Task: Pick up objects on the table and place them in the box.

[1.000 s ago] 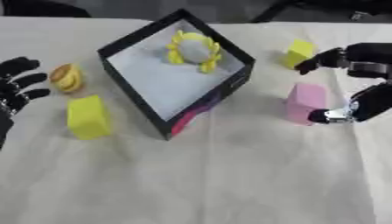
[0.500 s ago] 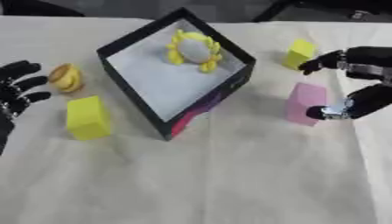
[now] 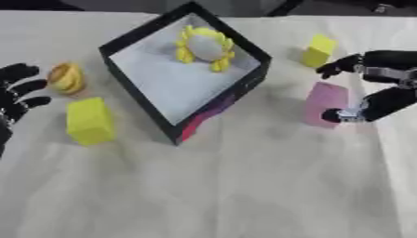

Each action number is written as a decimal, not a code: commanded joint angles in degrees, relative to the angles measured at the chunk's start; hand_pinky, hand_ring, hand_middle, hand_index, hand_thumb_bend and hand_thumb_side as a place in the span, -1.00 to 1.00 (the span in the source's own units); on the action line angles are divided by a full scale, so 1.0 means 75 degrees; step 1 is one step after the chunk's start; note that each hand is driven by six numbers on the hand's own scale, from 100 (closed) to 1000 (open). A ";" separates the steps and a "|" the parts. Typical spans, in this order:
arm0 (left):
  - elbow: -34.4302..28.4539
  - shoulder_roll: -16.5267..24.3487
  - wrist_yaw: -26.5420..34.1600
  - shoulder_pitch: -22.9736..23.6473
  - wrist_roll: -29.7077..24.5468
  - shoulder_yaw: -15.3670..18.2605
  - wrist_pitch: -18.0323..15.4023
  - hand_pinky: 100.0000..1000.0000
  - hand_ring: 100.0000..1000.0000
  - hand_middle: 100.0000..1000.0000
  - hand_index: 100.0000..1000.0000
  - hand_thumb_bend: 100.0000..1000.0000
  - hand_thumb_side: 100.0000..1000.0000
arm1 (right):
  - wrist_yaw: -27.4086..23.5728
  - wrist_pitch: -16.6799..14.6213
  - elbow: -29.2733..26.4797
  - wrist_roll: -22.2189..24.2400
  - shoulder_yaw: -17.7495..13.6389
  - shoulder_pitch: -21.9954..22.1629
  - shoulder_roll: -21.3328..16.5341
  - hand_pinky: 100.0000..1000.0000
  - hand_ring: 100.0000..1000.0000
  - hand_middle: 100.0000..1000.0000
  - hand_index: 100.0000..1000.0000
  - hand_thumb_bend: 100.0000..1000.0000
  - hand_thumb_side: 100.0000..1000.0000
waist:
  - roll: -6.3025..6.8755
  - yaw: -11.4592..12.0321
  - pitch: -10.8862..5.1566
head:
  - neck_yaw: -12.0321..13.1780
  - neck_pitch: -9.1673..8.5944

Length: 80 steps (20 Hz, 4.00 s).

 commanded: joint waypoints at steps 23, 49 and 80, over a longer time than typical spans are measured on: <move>-0.0152 -0.0053 -0.0269 -0.0135 -0.0094 -0.0050 0.0015 0.61 0.72 0.64 0.69 -1.00 0.70 | 0.0537 -0.0346 0.1147 0.0170 -0.0243 -0.0260 0.0342 0.79 0.42 0.18 0.62 -0.24 0.09 | 0.0156 0.0054 0.0184 | -0.0114 -0.0323; -0.0152 0.0126 0.0309 -0.0170 0.0112 0.0046 -0.0772 0.61 0.71 0.63 0.68 -1.00 0.36 | -0.0149 -0.1472 0.0916 -0.0997 -0.0420 -0.2789 0.1331 0.36 -0.09 -0.28 0.08 -1.00 -0.47 | 0.0146 0.0219 -0.0138 | -0.0361 -0.0119; -0.0152 0.0758 0.1442 -0.0953 0.0803 0.0244 -0.1457 0.63 0.70 0.62 0.66 -1.00 0.20 | 0.4632 -0.4228 0.5438 -0.1340 -0.1764 -0.3700 0.4403 0.79 0.67 0.54 0.86 -0.60 0.28 | -0.0260 0.0880 0.0043 | -0.1042 -0.0324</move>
